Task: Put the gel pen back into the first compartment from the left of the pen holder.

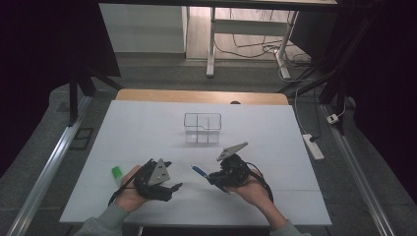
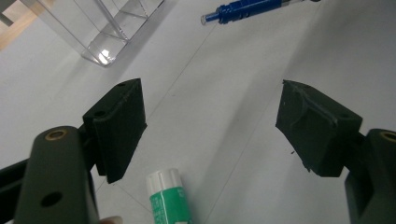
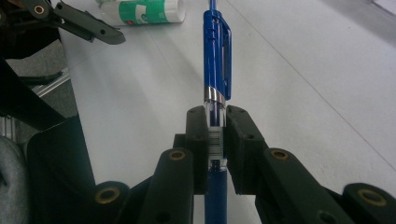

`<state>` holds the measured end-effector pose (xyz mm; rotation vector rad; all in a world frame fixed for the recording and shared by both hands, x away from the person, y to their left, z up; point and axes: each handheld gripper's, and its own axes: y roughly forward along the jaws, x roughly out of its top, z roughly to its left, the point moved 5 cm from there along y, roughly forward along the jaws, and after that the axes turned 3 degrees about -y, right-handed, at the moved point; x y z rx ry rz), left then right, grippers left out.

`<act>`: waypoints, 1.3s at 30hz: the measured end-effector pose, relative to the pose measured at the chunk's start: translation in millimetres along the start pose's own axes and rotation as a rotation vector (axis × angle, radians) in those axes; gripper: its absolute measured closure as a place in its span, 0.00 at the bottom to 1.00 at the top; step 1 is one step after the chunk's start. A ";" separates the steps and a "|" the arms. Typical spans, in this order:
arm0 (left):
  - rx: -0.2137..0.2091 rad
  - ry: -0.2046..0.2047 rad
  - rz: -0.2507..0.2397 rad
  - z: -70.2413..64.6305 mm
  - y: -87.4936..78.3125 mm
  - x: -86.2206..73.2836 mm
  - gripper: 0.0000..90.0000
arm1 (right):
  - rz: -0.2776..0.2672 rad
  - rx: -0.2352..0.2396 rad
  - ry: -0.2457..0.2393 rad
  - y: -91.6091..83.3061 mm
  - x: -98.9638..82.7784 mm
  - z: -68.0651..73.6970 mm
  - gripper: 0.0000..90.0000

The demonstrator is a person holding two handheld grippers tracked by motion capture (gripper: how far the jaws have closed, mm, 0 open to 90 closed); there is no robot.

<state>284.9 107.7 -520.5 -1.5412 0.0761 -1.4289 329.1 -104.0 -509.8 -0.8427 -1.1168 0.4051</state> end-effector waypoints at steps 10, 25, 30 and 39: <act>-0.019 0.048 0.011 -10.4 8.9 7.5 0.27 | 0.029 0.027 -0.002 7.8 0.1 0.4 0.88; -0.041 0.152 0.034 -25.1 19.7 20.7 0.31 | 0.072 0.063 -0.015 17.0 2.6 5.8 0.88; -0.048 0.177 0.045 -26.9 24.1 22.7 0.33 | 0.075 0.071 -0.020 18.2 3.0 6.3 0.88; -0.060 0.227 0.064 -31.0 30.7 25.6 0.38 | 0.085 0.099 -0.027 20.5 3.9 10.3 0.88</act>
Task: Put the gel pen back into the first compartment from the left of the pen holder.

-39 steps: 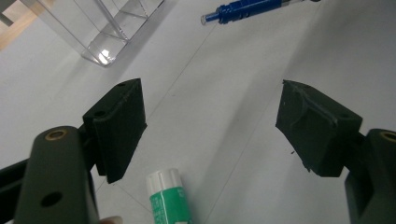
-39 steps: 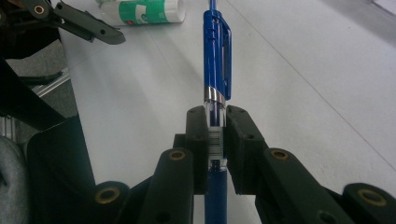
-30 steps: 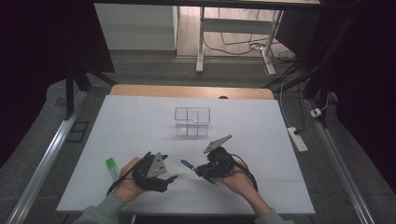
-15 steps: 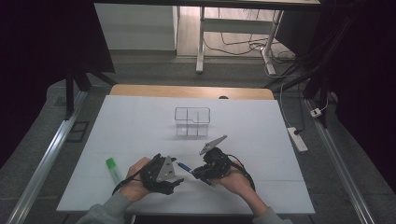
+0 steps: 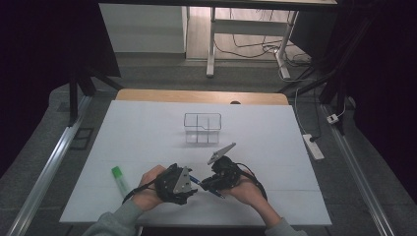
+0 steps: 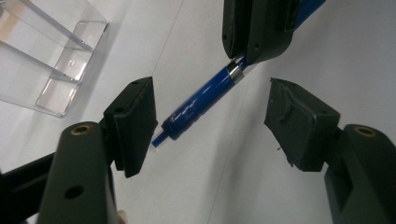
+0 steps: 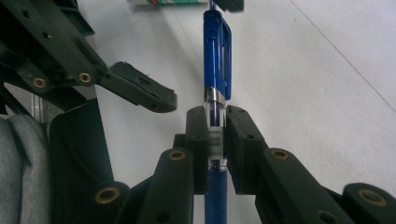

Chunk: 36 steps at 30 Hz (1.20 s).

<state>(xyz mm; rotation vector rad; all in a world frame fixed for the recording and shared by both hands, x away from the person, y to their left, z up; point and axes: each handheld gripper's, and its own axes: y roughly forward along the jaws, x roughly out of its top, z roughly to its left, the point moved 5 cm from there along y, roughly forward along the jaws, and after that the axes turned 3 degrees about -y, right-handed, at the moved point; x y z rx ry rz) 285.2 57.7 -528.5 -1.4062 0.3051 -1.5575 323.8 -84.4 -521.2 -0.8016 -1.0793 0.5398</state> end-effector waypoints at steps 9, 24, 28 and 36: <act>0.007 0.052 0.021 -1.5 6.4 -1.4 0.50 | -0.004 0.038 -0.012 -0.6 1.1 2.5 0.88; -0.050 0.099 0.034 -5.3 7.4 -5.0 0.88 | -0.133 0.000 -0.008 -16.7 7.1 -1.2 0.79; -0.031 0.056 0.019 -0.1 5.3 -6.7 0.88 | -0.183 -0.057 -0.005 -22.3 9.2 -4.2 0.73; -0.015 0.022 0.008 4.9 3.5 -8.9 0.88 | -0.257 -0.106 -0.018 -31.1 12.3 -6.3 0.67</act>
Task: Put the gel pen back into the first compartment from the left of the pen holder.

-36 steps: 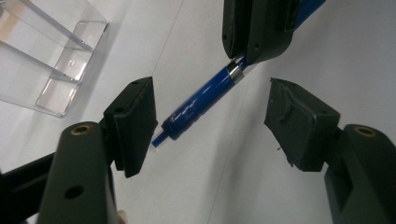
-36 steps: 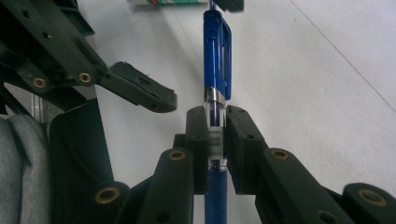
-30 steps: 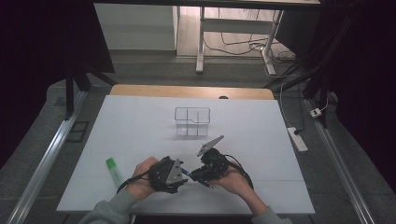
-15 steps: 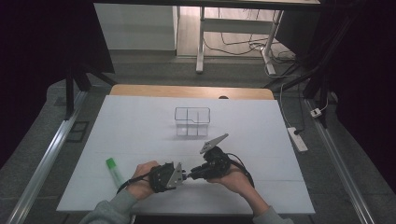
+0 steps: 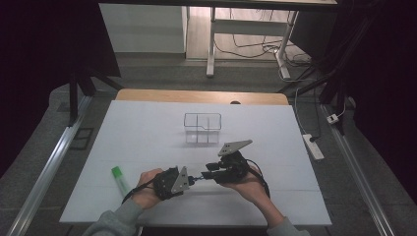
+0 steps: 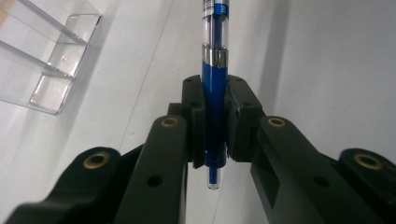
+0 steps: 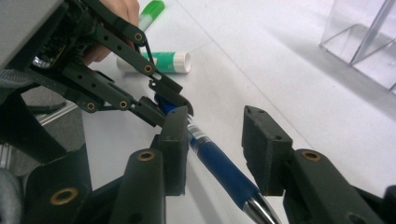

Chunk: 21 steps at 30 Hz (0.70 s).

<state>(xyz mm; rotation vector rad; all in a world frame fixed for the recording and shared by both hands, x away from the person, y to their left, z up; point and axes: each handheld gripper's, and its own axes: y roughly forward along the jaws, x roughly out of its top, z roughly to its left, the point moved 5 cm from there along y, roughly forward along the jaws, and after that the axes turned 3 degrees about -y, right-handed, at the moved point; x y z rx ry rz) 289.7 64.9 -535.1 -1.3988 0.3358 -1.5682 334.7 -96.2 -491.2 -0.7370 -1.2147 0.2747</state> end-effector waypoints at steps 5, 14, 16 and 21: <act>0.009 -0.029 0.001 5.0 -0.8 -2.7 0.88 | -0.057 -0.036 -0.011 -6.3 3.6 -1.9 0.61; 0.028 -0.091 -0.013 13.7 -4.0 -7.2 0.88 | -0.138 -0.098 -0.004 -17.2 7.2 -7.9 0.54; 0.033 -0.104 -0.014 15.6 -4.4 -8.5 0.88 | -0.161 -0.114 0.003 -20.1 7.1 -10.6 0.52; 0.042 -0.152 -0.026 21.2 -6.8 -11.7 0.88 | -0.184 -0.136 0.010 -23.7 6.8 -14.0 0.51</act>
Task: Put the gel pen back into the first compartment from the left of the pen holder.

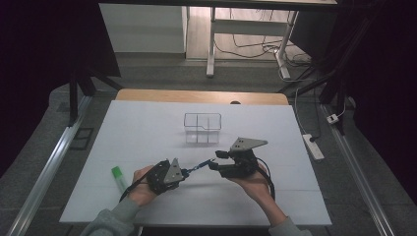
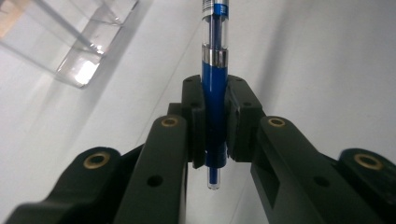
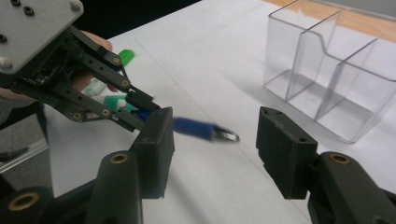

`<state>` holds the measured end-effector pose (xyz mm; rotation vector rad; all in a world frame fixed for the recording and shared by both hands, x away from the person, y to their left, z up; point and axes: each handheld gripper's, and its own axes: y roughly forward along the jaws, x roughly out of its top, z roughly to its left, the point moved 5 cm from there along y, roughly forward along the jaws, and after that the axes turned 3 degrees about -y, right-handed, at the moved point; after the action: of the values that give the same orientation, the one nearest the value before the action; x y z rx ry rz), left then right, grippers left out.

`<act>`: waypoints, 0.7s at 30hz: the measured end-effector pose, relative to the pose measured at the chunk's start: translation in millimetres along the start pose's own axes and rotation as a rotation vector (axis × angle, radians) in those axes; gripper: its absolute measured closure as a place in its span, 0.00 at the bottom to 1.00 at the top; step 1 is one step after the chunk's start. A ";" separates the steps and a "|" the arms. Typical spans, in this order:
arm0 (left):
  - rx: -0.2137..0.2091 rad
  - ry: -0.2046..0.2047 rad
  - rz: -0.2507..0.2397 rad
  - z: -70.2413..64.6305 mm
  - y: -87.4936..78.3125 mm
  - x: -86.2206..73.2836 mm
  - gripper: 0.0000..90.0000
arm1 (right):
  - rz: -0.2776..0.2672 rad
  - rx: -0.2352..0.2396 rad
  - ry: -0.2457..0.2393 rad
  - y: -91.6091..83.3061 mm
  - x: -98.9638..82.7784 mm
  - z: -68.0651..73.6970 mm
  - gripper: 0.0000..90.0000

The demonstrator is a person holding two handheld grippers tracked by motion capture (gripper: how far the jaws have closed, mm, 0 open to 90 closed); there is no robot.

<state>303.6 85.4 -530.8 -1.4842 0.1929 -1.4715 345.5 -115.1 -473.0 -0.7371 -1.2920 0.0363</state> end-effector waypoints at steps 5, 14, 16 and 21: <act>0.016 -0.045 -0.019 6.0 -3.3 -1.7 0.88 | -0.019 -0.022 0.011 -3.5 0.7 -3.6 0.49; 0.030 -0.083 -0.070 11.0 -9.6 -0.9 0.88 | -0.016 -0.031 0.022 -1.2 -1.8 -4.6 0.45; 0.031 -0.088 -0.080 10.9 -10.2 -0.4 0.88 | -0.015 -0.034 0.024 0.3 -2.7 -4.6 0.44; 0.027 -0.098 -0.105 10.0 -12.0 1.6 0.88 | -0.018 -0.035 0.029 1.0 -3.2 -4.3 0.43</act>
<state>306.1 95.4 -518.9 -1.5604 0.0364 -1.4743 348.7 -117.7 -476.7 -0.7534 -1.2741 -0.0112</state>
